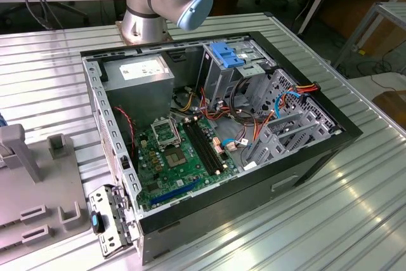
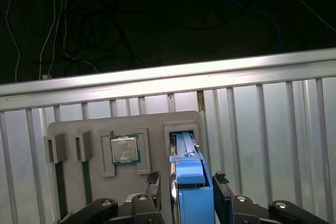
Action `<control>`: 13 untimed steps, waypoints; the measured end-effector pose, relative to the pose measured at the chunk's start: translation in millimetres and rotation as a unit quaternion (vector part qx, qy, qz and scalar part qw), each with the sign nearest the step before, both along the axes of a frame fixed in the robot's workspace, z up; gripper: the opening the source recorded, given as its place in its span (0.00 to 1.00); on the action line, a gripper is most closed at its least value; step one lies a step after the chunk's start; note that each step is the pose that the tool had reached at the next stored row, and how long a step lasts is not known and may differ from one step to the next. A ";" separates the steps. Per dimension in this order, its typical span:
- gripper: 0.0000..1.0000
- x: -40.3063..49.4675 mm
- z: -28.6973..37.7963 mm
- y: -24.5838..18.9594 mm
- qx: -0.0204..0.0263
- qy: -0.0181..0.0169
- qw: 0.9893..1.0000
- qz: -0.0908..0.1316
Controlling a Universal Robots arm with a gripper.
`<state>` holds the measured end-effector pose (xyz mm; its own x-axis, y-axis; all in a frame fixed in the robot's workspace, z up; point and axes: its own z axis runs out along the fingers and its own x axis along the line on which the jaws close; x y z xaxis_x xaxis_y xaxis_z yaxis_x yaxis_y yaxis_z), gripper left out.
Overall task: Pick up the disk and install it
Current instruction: 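Pick up the disk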
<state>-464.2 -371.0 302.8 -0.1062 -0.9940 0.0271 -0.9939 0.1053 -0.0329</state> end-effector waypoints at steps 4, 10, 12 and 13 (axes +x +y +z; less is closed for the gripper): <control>0.51 0.0 -4.3 0.0 0.000 0.000 1.000 0.000; 0.43 -0.1 -7.1 0.0 0.000 0.000 1.000 0.000; 0.43 -0.1 -7.1 0.0 0.000 0.000 1.000 0.000; 0.43 -0.1 -7.2 0.0 0.000 0.000 1.000 0.000</control>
<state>-464.3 -371.0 295.6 -0.1061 -0.9940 0.0271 -0.9939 0.1052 -0.0329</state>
